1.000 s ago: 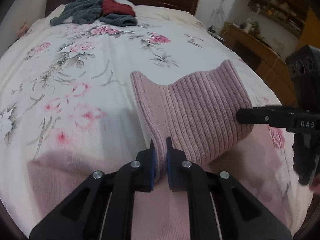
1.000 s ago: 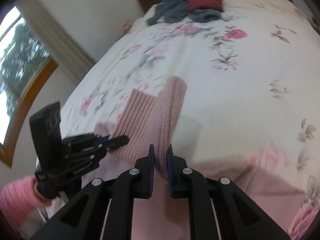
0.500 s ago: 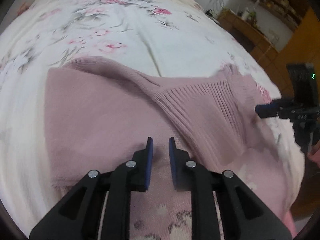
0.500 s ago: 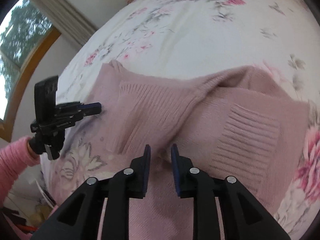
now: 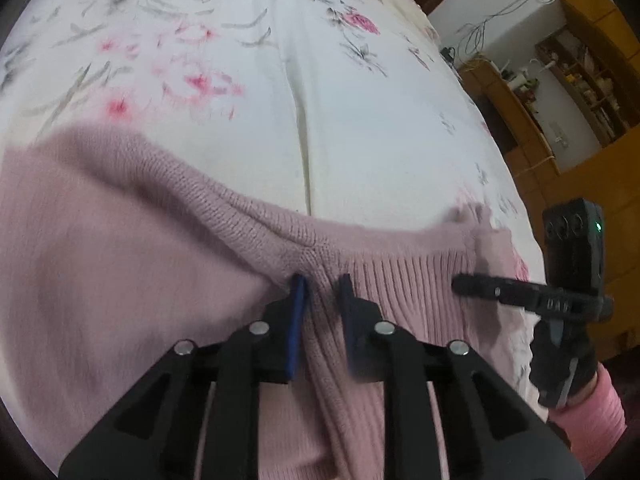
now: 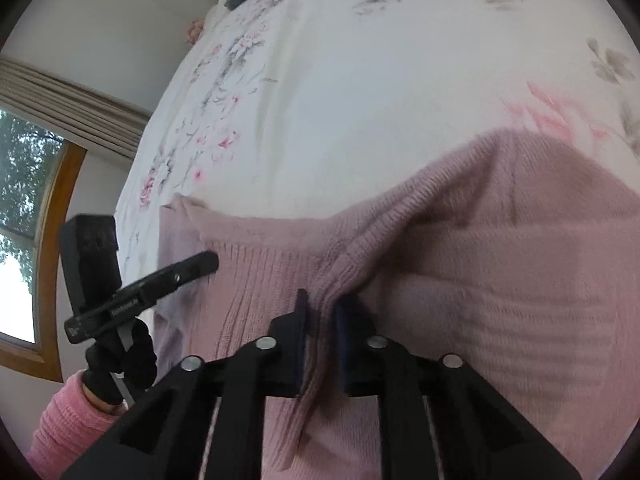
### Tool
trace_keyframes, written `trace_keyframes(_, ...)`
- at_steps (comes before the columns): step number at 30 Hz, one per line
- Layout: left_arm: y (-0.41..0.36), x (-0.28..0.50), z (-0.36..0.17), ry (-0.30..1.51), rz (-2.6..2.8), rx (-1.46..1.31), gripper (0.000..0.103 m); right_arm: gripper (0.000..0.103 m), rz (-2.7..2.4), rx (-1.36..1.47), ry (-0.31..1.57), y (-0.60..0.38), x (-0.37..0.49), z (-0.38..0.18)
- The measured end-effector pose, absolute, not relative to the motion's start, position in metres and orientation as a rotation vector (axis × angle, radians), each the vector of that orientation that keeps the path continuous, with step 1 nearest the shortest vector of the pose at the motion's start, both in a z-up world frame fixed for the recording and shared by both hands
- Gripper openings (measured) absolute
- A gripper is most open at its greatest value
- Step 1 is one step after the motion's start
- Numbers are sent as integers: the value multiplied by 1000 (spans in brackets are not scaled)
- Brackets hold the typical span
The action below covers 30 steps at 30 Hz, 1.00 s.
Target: Fold small clothes
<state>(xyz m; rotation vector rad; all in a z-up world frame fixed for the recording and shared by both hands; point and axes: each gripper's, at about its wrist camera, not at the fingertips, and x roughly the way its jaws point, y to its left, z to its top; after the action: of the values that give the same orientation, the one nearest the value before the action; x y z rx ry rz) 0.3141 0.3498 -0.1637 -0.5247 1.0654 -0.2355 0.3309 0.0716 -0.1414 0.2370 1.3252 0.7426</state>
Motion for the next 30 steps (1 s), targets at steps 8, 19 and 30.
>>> trace_keyframes(8, 357, 327, -164, 1072, -196, -494, 16, 15, 682, 209, 1294, 75, 346, -143)
trace_keyframes(19, 314, 262, -120, 1002, -194, -206, 21, 34, 724, 193, 1415, 78, 273, -139)
trace_keyframes(30, 319, 257, -160, 1088, -188, -205, 25, 10, 689, 182, 1400, 64, 272, -142)
